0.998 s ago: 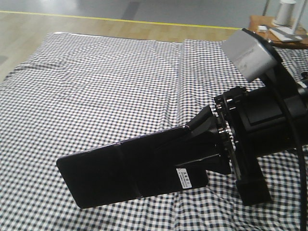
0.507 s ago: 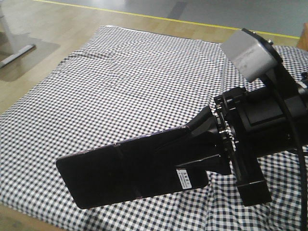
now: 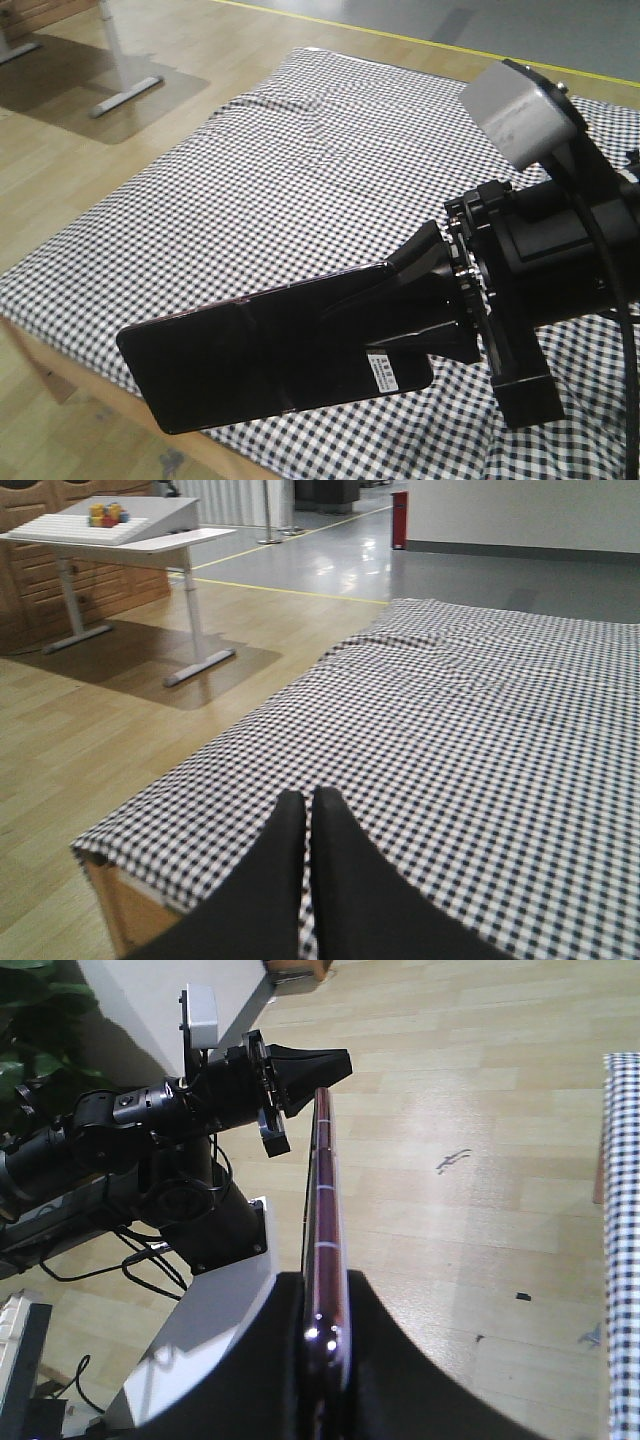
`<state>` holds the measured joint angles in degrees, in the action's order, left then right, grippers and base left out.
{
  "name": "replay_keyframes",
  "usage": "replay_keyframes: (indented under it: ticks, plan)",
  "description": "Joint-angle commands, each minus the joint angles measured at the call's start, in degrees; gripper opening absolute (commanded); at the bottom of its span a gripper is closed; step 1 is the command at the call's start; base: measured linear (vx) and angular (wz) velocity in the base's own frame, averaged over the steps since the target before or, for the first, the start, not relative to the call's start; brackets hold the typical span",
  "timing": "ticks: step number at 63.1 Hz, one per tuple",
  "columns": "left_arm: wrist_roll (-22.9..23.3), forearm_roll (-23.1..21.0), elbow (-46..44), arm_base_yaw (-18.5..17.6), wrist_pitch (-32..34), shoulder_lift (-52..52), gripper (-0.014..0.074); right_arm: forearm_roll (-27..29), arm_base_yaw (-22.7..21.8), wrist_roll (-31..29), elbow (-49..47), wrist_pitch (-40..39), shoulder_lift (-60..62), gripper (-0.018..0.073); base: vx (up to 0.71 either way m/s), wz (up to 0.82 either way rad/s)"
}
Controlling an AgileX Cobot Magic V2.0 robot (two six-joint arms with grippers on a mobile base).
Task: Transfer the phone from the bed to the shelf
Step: 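Drive the base away from the bed holding the phone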
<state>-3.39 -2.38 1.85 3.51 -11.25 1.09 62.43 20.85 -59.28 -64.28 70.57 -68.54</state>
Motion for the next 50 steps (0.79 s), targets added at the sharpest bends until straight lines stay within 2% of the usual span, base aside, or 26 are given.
replay_keyframes:
  ticks: [1, 50]
  plan:
    - [0.0, -0.53, 0.41, 0.02, 3.99, 0.48, 0.0001, 5.4, -0.04, -0.09, -1.56, 3.12, 1.42, -0.0002, -0.08, 0.34]
    - [0.0, -0.53, 0.41, 0.02, 3.99, 0.48, 0.0001, 5.4, -0.04, -0.09, -1.56, 3.12, 1.42, -0.0002, -0.05, 0.44]
